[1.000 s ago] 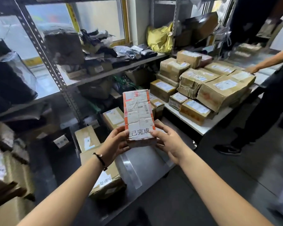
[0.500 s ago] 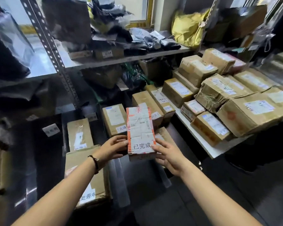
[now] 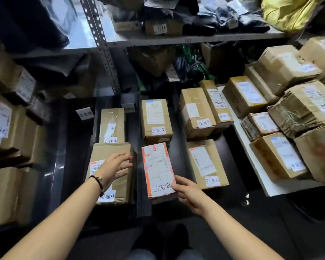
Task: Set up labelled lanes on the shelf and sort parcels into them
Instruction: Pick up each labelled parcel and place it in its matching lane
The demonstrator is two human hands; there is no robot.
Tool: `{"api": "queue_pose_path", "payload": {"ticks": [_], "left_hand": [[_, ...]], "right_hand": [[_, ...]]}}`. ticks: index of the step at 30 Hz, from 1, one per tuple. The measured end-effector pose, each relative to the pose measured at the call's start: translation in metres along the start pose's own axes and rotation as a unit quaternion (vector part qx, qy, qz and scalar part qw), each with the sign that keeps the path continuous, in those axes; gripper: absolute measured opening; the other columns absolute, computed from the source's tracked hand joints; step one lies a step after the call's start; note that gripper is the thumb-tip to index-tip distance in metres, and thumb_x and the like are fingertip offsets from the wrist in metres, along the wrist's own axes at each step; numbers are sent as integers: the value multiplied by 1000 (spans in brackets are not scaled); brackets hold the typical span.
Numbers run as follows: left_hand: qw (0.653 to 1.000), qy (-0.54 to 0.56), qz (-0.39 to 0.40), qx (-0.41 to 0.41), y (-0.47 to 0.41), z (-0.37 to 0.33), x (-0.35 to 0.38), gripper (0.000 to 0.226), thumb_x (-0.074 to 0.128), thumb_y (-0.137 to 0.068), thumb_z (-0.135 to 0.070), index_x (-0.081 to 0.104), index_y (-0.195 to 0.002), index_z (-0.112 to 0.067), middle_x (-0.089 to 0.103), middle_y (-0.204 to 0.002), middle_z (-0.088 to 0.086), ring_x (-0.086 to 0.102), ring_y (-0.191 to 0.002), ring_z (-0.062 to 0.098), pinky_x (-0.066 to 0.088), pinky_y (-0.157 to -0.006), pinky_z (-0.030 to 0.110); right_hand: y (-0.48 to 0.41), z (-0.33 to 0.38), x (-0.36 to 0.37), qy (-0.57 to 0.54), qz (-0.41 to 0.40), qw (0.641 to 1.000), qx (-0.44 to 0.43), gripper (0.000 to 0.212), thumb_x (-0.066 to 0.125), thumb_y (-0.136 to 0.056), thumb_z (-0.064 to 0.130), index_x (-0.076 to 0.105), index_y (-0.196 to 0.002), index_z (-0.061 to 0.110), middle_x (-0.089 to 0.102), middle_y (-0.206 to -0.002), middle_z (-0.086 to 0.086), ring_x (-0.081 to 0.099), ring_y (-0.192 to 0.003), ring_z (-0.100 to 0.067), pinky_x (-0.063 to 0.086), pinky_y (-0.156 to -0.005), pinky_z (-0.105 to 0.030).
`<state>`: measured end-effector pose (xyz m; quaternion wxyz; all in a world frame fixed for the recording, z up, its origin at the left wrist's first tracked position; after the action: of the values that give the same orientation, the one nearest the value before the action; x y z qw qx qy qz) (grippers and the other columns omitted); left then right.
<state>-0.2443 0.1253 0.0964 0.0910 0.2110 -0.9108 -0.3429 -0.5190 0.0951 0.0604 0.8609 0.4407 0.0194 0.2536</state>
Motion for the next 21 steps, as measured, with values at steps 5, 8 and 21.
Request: {"api": "queue_pose_path", "payload": {"ticks": [5,8,21], "left_hand": [[999,-9,-35,-12,4,11,-7,20,56,-100,-24,63,-118,-17,71,-117,2,68,-108,21,54,-94,40],[999,-27,-39,-17,7,14,-7,22,57,-99,-24,63,-119,-17,70,-118,1,68,-109,20,54,-91,36],[998,-44,-38,-5,25,19,-6,18,58,-99,-24,62,-116,-19,69,-118,0,68,-107,18,56,-87,32]], "right_hand": [[-34,-11,0,34,22,999,19,42,57,-102,9,54,-143,14,74,-118,-7,76,-88,-11,52,-66,-20],[-46,-12,-1,12,19,1000,12,41,51,-103,3,52,-144,7,69,-122,-15,64,-51,1,47,-48,-12],[-77,-28,-9,-81,-13,997,7,35,47,-106,8,58,-138,17,73,-122,-5,72,-106,-15,56,-68,-18]]}}
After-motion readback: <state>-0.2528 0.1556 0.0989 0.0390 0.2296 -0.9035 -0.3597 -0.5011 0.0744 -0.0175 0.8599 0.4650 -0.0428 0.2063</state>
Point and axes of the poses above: each hand's wrist, its own y-axis away from the middle knuckle, its own x-axis out of the palm, z = x × y, the point moved 6 cm from there along -y, towards the middle knuckle
